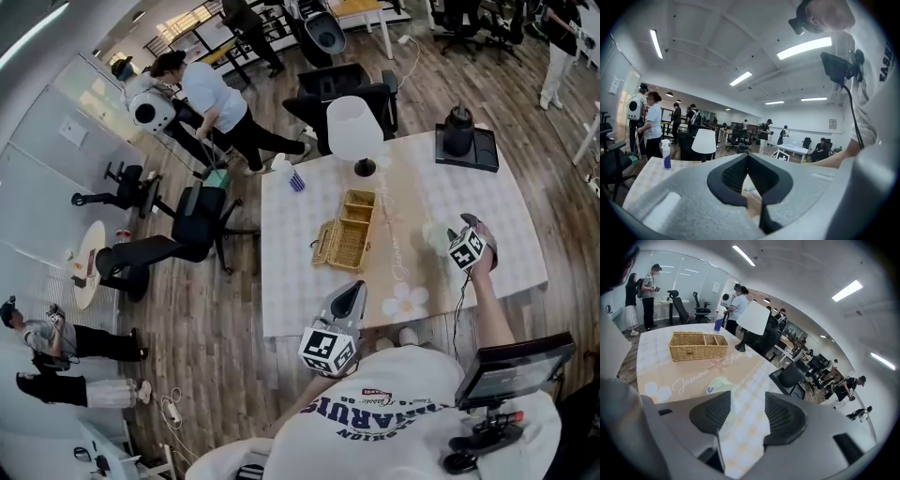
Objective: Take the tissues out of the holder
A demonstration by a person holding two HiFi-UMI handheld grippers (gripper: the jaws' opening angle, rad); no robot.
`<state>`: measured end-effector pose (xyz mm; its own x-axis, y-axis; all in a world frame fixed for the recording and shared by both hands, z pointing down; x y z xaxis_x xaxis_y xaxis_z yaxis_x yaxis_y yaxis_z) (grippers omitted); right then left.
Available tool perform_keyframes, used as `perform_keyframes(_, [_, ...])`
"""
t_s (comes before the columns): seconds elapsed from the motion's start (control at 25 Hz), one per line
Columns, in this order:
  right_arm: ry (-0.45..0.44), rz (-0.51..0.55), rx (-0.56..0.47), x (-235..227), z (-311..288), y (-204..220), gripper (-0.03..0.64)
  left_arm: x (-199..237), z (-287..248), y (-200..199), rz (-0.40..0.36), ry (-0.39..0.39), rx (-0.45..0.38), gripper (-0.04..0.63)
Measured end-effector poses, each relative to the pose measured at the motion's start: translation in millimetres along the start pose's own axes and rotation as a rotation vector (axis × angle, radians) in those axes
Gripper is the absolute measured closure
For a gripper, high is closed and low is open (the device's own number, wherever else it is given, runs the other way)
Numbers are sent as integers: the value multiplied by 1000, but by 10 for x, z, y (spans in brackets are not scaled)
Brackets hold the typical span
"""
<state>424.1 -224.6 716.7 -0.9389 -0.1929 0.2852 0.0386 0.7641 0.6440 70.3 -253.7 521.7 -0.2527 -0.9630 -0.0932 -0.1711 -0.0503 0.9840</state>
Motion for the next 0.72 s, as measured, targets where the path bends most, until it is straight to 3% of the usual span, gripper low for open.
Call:
perform_keyframes(0.16, [-31,-50,47,-35,-27,-2,387,3,30,14,11,-6,4,592])
perform_keyframes(0.32, [-150,4,383,95,-208,367,387,5,86,-31,12,-16,5,592])
perform_keyframes(0.4, [-211,-5,459,149,-216,496,386,-7,115,-48,12,-21,3,592])
perform_keyframes(0.48, [-238,-35,415,162,-218,445,387,11,118,-29,13,-29,3,592])
perform_keyframes(0.72, [-272,-147,87,139,37,-227,390,111,77,65,19,-43,-1,592])
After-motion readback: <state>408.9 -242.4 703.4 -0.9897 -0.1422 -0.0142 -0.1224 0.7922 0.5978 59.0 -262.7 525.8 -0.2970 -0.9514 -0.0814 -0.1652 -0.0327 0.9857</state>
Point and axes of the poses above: the fingertips, and each gripper's own axes: z backward along the fingers, x to its left, y out of its underside, the point moved 4 cm from there along z, backward along the fingers, and after that the axes turned 13 degrees about -z, right-handed, at the moved point
